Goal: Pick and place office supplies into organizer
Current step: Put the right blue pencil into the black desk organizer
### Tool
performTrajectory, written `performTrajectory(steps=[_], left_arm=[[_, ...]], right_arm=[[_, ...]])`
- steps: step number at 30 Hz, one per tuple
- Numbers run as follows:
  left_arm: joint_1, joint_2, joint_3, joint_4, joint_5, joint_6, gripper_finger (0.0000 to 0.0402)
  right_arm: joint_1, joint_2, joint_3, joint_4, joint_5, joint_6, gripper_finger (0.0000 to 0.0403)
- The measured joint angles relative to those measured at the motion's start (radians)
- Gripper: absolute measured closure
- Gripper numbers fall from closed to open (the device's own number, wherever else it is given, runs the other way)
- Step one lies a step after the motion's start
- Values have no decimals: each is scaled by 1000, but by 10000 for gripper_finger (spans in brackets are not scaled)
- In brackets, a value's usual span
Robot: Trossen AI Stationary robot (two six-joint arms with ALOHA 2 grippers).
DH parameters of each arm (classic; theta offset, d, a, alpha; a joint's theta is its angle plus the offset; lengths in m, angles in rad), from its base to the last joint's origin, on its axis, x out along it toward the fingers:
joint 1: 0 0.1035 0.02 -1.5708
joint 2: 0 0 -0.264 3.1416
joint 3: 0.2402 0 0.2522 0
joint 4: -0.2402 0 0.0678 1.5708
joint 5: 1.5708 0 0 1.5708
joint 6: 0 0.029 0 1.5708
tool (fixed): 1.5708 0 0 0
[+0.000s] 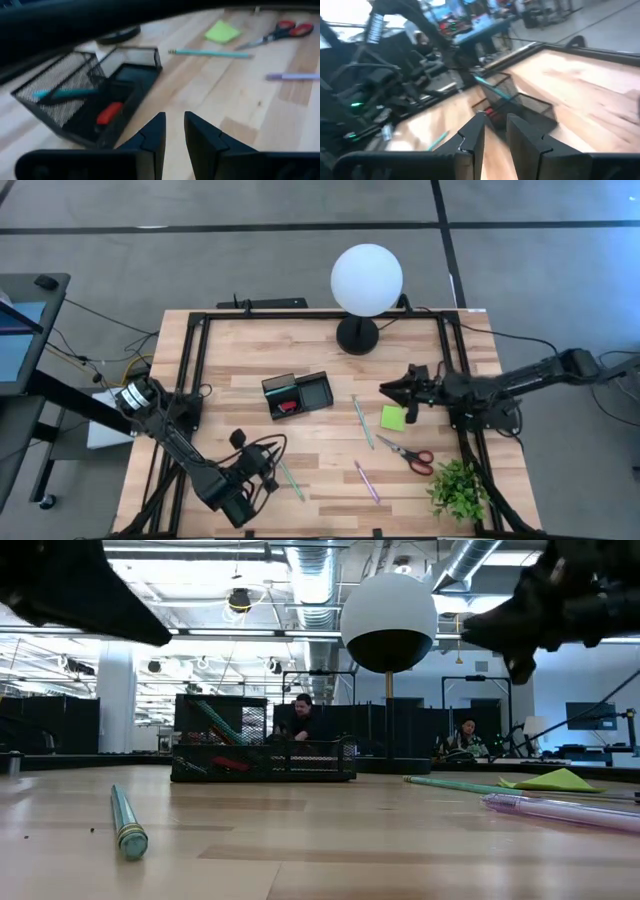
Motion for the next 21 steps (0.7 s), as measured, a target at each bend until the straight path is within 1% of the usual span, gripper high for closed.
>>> performTrajectory(steps=[3, 6, 8, 12, 13, 16, 21], left_arm=[[5, 0, 0, -1, -9, -1, 336], [6, 0, 0, -1, -10, -9, 336], [9, 0, 0, -2, -16, -45, 336], [13, 0, 0, -5, -33, -120, 336], [14, 0, 0, -6, -37, -124, 336], [13, 0, 0, -6, -39, -119, 336], [13, 0, 0, -6, -39, -110, 336]], right_arm=[[32, 125, 75, 32, 68, -3, 326], [40, 257, 175, 25, 76, -8, 326], [40, 352, 234, 14, 78, -4, 326], [66, 558, 312, -27, 106, 112, 326], [82, 607, 324, -30, 132, 139, 326], [144, 727, 355, -30, 285, 198, 326], [255, 845, 406, -31, 582, 326, 326]])
